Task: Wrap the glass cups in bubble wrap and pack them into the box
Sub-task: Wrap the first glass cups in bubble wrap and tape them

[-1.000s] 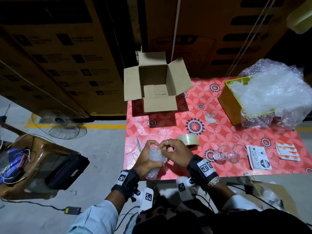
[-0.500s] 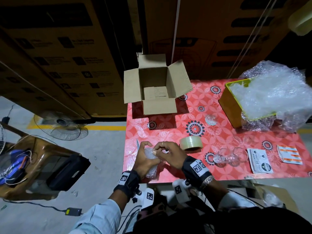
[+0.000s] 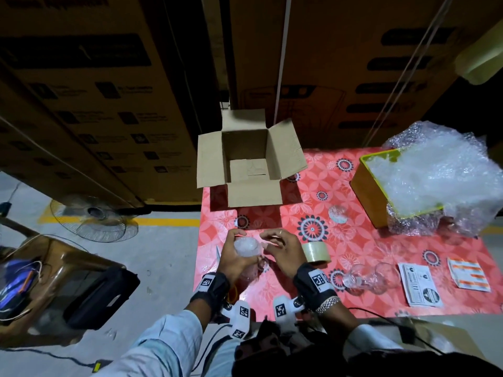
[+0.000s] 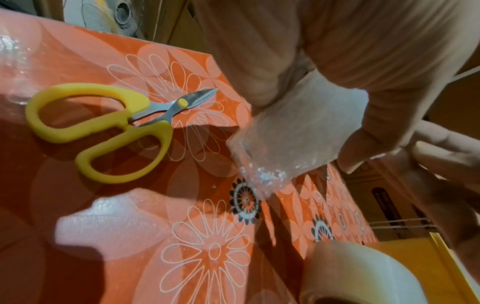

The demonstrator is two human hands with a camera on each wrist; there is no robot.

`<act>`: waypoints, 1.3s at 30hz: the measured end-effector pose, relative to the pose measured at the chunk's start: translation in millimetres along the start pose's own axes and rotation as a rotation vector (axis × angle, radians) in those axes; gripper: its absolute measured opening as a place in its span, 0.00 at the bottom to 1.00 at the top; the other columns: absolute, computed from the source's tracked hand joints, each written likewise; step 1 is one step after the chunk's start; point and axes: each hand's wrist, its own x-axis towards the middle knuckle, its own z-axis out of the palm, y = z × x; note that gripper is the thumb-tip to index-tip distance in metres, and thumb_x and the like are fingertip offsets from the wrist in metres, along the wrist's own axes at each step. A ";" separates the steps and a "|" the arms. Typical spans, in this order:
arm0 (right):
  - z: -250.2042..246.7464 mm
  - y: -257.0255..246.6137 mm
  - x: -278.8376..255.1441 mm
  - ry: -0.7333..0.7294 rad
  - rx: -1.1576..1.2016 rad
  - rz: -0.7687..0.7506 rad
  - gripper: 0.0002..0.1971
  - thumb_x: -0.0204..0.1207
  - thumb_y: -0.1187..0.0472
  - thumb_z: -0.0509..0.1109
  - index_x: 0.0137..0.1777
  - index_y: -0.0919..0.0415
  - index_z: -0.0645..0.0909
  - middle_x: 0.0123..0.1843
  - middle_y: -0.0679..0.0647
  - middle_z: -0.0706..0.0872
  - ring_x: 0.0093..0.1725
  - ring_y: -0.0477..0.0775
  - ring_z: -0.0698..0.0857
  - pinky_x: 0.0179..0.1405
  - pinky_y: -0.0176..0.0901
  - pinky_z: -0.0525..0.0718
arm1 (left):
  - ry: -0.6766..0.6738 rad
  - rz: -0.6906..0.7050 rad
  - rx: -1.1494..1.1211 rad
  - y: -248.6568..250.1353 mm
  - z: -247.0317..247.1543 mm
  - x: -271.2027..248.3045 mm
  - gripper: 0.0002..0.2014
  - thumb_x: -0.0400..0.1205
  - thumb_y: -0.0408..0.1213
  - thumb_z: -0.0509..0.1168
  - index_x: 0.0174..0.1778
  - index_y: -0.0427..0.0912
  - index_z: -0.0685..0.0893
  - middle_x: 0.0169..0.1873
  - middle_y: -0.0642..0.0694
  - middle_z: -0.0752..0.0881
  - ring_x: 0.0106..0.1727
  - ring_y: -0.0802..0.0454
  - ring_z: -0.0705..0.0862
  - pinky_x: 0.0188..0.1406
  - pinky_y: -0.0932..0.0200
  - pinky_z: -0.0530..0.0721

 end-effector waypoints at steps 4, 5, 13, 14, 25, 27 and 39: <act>-3.2 1.4 10.9 0.069 -0.033 0.115 0.10 0.70 0.75 0.78 0.39 0.59 0.90 0.40 0.54 0.92 0.38 0.49 0.90 0.43 0.49 0.91 | -0.080 -0.015 -0.017 -0.7 8.4 -0.2 0.41 0.65 0.07 0.74 0.69 0.42 0.71 0.54 0.29 0.81 0.42 0.45 0.87 0.41 0.46 0.89; -1.7 0.7 12.3 0.049 -0.028 0.146 0.09 0.70 0.76 0.77 0.38 0.60 0.89 0.37 0.54 0.92 0.34 0.48 0.89 0.39 0.46 0.89 | -0.083 -0.015 -0.037 -2.0 10.5 0.7 0.42 0.65 0.07 0.73 0.69 0.44 0.72 0.55 0.26 0.80 0.41 0.38 0.86 0.39 0.39 0.89; 17.3 9.6 26.8 0.037 0.041 0.287 0.07 0.69 0.79 0.75 0.40 0.69 0.85 0.32 0.68 0.88 0.28 0.63 0.87 0.32 0.64 0.91 | 0.032 0.025 0.086 -10.9 12.9 8.2 0.39 0.67 0.16 0.78 0.66 0.55 0.75 0.55 0.46 0.85 0.42 0.65 0.86 0.39 0.63 0.88; 18.5 10.1 28.8 0.038 0.041 0.301 0.07 0.69 0.79 0.75 0.40 0.68 0.85 0.32 0.68 0.88 0.29 0.65 0.88 0.33 0.68 0.90 | 0.038 0.044 0.121 -10.3 11.0 11.2 0.39 0.68 0.17 0.79 0.66 0.56 0.74 0.55 0.49 0.85 0.43 0.67 0.86 0.40 0.67 0.86; -29.6 -8.2 18.6 -0.093 -0.238 0.131 0.11 0.75 0.75 0.76 0.46 0.56 0.86 0.53 0.52 0.89 0.52 0.49 0.88 0.54 0.41 0.88 | 0.020 0.053 0.372 -29.0 -13.4 23.4 0.45 0.62 0.32 0.84 0.72 0.60 0.72 0.67 0.49 0.79 0.65 0.43 0.83 0.59 0.42 0.90; -57.0 -6.9 16.0 -0.105 -0.431 0.103 0.15 0.74 0.75 0.78 0.52 0.55 0.86 0.60 0.49 0.84 0.57 0.49 0.87 0.58 0.40 0.88 | 0.019 0.034 0.375 -26.4 -14.0 24.7 0.48 0.62 0.31 0.85 0.75 0.59 0.70 0.70 0.47 0.78 0.69 0.41 0.82 0.63 0.42 0.89; -120.9 27.6 3.6 -0.077 -0.967 0.235 0.31 0.55 0.52 0.93 0.55 0.58 0.84 0.54 0.54 0.89 0.55 0.57 0.89 0.49 0.48 0.90 | 0.488 0.040 0.274 21.4 -4.8 -24.9 0.18 0.76 0.26 0.77 0.53 0.45 0.78 0.42 0.45 0.82 0.41 0.49 0.81 0.42 0.58 0.83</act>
